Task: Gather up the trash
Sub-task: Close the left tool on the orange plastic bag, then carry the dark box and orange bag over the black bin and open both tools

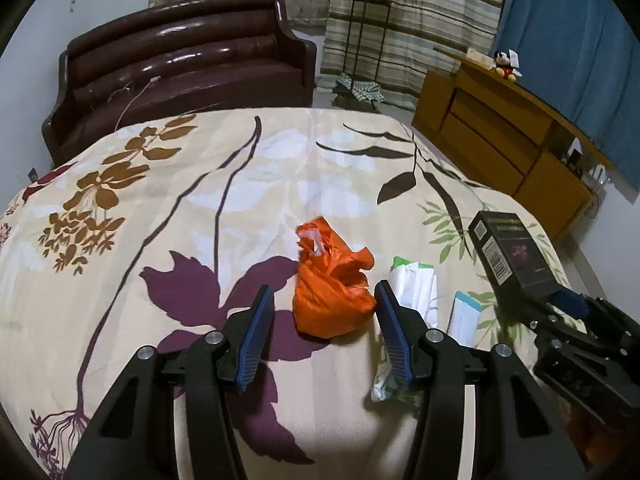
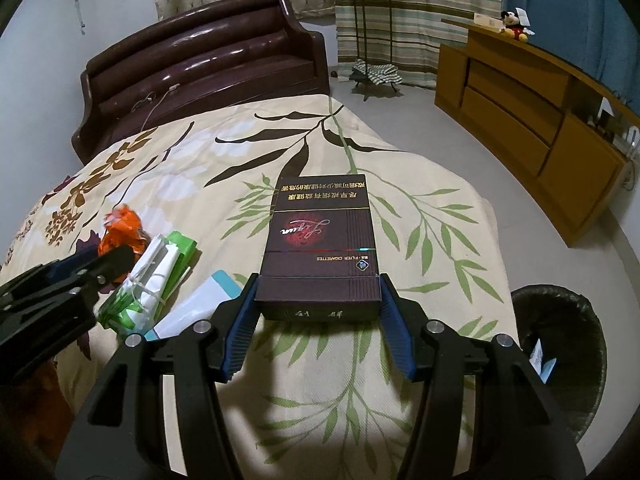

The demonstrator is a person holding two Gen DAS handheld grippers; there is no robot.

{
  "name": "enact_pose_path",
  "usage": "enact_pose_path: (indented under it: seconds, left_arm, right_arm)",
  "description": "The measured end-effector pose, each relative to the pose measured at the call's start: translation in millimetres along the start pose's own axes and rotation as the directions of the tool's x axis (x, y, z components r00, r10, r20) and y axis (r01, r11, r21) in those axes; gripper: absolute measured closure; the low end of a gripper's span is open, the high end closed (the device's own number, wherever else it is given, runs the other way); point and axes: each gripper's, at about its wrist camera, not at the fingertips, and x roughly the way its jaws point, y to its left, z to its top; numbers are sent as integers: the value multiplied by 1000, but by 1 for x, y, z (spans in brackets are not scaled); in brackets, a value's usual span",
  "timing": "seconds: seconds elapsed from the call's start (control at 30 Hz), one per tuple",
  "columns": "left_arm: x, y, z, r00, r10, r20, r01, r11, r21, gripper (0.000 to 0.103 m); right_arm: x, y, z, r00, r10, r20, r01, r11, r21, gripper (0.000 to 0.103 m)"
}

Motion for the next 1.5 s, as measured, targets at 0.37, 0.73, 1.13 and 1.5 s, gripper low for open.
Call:
enact_pose_path:
  seconds: [0.37, 0.73, 1.13, 1.5]
  left_arm:
    - [-1, -2, -1, 1000, -1, 18, 1, 1000, 12, 62]
    - [-26, 1, -7, 998, 31, 55, -32, 999, 9, 63]
    - [-67, -34, -22, 994, -2, 108, -3, 999, 48, 63]
    - [-77, -107, -37, 990, -85, 116, 68, 987, 143, 63]
  right_arm:
    - [-2, 3, -1, 1000, -1, 9, 1, 1000, -11, 48]
    - [-19, 2, -10, 1000, 4, 25, -4, 1000, -3, 48]
    - [-59, -17, -27, 997, -17, 73, 15, 999, 30, 48]
    - [-99, -78, -53, 987, -125, 105, 115, 988, 99, 48]
